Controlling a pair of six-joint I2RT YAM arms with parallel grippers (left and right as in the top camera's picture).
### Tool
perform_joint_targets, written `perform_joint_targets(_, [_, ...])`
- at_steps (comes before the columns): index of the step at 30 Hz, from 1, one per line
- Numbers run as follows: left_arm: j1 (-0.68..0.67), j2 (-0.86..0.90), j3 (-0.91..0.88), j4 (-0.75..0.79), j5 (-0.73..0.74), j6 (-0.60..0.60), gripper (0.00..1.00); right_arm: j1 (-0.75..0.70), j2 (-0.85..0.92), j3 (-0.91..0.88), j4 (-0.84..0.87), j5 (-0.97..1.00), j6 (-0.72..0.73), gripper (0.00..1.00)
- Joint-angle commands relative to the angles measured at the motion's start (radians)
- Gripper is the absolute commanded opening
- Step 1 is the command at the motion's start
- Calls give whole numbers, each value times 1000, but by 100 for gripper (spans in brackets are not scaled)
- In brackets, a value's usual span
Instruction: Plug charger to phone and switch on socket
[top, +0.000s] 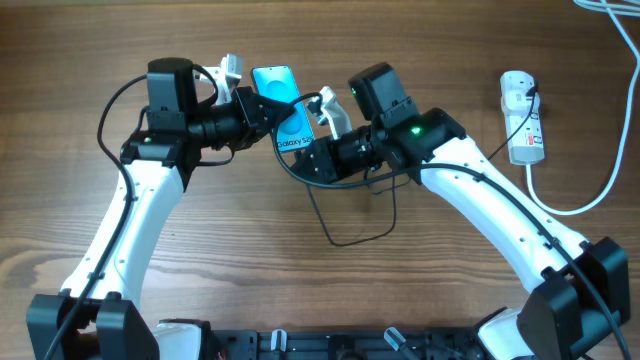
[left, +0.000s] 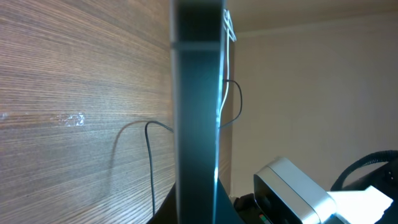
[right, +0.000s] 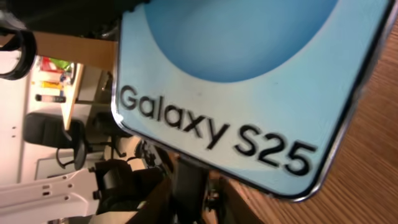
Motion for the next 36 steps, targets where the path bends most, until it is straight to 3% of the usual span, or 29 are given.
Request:
perform_joint_targets(1, [-2,-20,-2,11,28,-31,4,1,0,19,1,-3,-6,20])
perform_joint_targets(5, [-2,-20,-2,43,28,-53,4,1,0,19,2,-3,-6,27])
perform_joint_targets(25, [-47,-20,-2,92,20,-79,4,1,0,19,1,-3,-6,26])
perform_joint_targets(36, [-58,-20,-2,93,-10,-77,4,1,0,19,1,-3,-6,12])
